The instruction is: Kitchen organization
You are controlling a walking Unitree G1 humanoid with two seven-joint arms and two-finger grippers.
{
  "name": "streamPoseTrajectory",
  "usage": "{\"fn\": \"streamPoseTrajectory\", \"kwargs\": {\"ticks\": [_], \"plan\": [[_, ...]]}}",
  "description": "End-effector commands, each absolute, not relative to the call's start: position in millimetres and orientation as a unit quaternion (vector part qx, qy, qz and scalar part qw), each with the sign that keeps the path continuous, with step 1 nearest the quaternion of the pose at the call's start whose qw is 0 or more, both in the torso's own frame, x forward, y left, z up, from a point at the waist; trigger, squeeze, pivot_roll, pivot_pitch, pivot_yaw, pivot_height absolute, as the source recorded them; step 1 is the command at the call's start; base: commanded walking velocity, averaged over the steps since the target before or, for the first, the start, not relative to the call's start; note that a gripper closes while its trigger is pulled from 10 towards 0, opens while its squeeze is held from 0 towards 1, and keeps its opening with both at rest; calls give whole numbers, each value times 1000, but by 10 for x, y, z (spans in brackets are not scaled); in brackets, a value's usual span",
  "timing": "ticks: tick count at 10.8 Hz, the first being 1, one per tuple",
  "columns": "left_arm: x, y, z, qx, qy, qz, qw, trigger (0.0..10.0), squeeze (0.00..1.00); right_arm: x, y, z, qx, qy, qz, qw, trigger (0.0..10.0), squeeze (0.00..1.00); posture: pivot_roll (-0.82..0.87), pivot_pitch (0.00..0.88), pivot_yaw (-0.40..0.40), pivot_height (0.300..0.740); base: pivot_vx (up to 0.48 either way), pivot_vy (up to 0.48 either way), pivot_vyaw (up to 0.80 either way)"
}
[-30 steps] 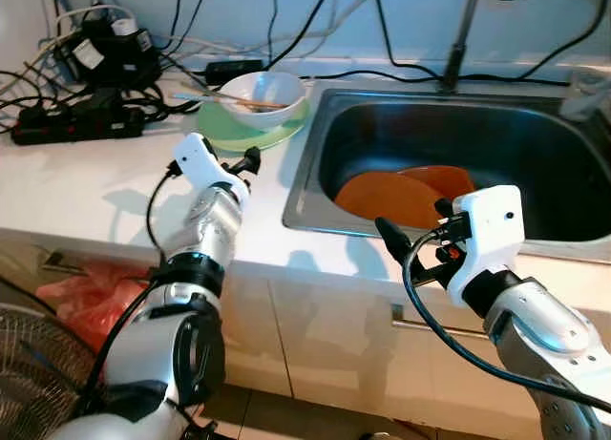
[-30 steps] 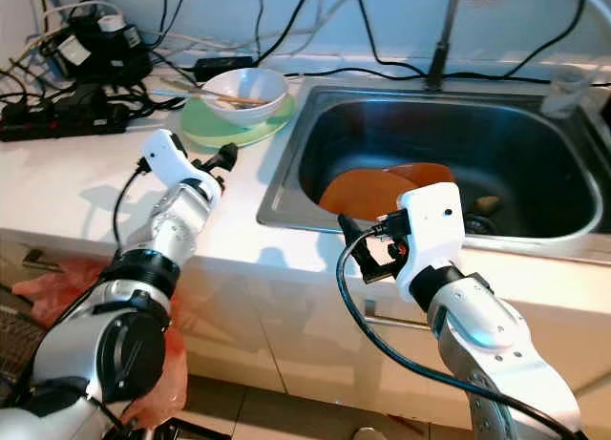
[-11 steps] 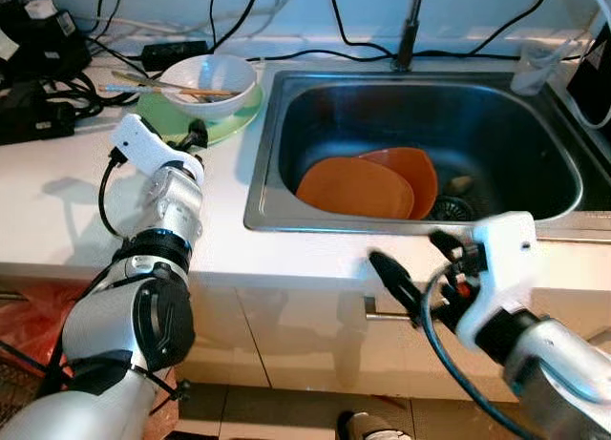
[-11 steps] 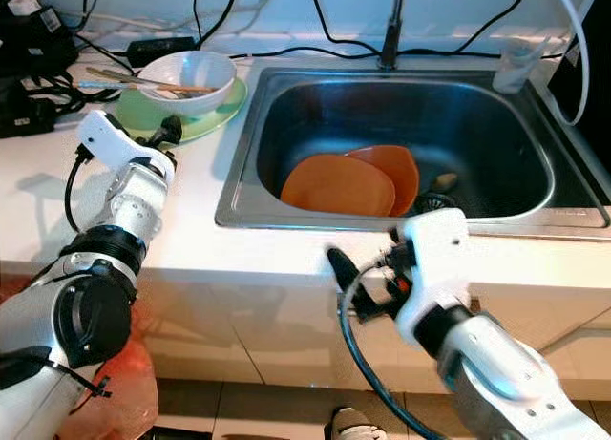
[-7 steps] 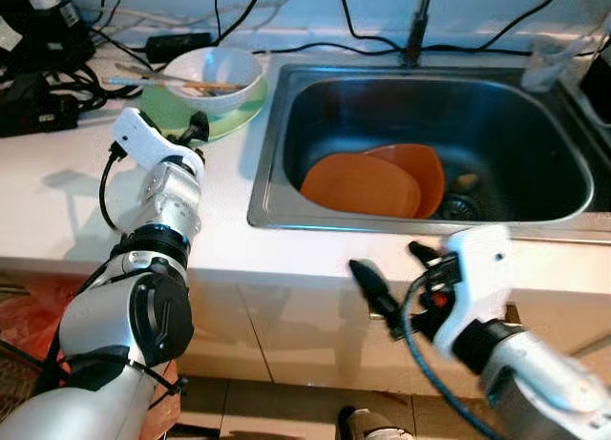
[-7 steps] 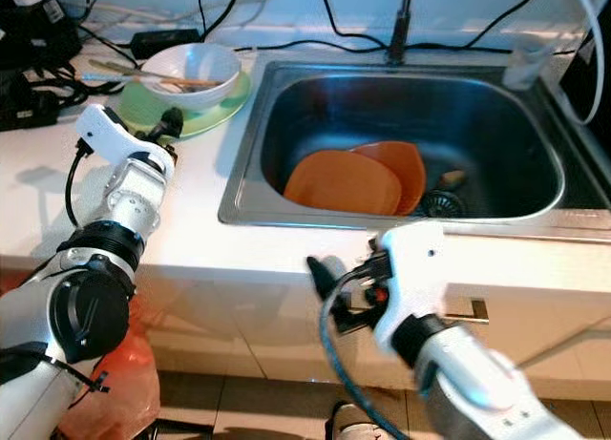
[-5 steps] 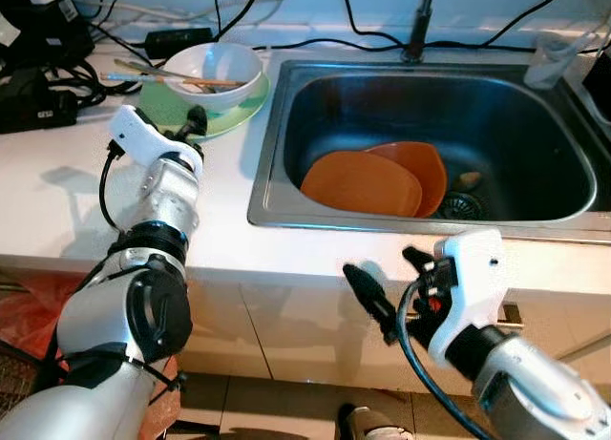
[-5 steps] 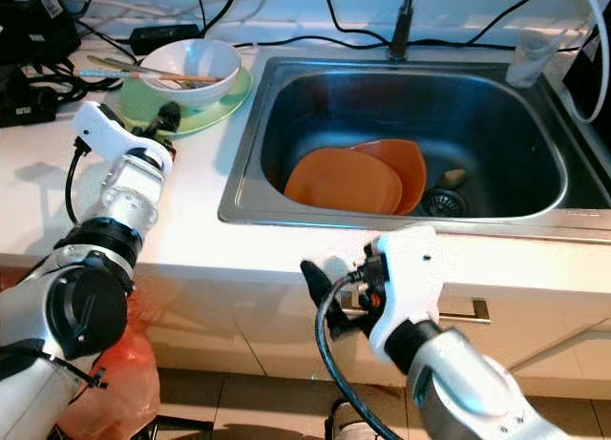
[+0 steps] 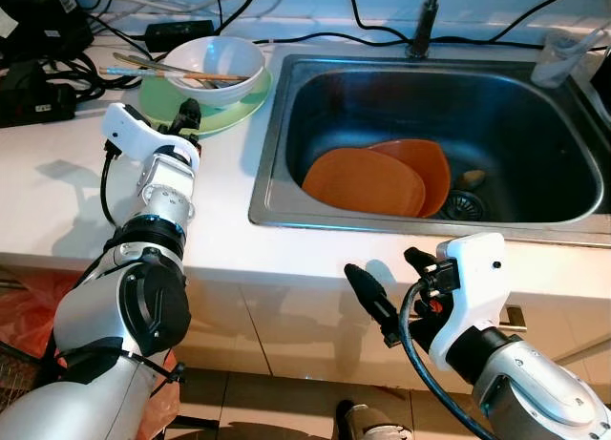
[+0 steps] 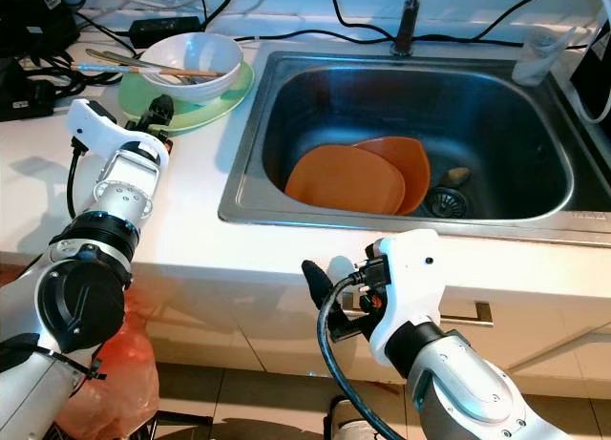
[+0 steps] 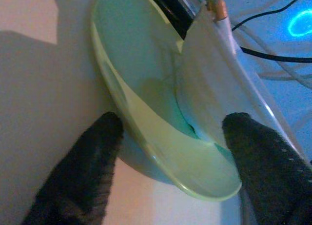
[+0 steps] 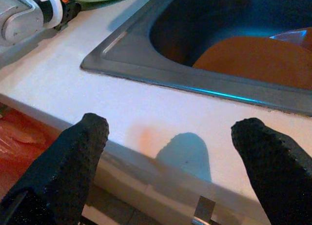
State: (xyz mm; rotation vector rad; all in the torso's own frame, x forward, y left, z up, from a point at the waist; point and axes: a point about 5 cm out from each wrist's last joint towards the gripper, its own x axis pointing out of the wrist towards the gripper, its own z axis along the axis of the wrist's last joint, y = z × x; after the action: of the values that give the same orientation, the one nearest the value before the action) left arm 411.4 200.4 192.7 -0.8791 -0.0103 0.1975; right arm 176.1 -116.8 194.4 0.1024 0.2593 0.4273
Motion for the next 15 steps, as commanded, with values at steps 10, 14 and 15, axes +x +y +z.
{"fn": "streamPoseTrajectory", "kwargs": {"ticks": [10,14,15], "plan": [[4025,1955,1551,-474,84,132,866,0,0,1715,-1192,2001,43,119,203,971,10000,0,-472,176,31,740,0,0,0],[4037,1958,1584,-488,81,133,859,0,0,1710,-1191,2004,43,120,199,972,10000,0,-473,169,41,740,0,0,0],[4042,1940,1589,-495,84,132,855,0,0,1708,-1187,2003,43,120,198,972,10000,0,-471,167,43,740,0,0,0]]}}
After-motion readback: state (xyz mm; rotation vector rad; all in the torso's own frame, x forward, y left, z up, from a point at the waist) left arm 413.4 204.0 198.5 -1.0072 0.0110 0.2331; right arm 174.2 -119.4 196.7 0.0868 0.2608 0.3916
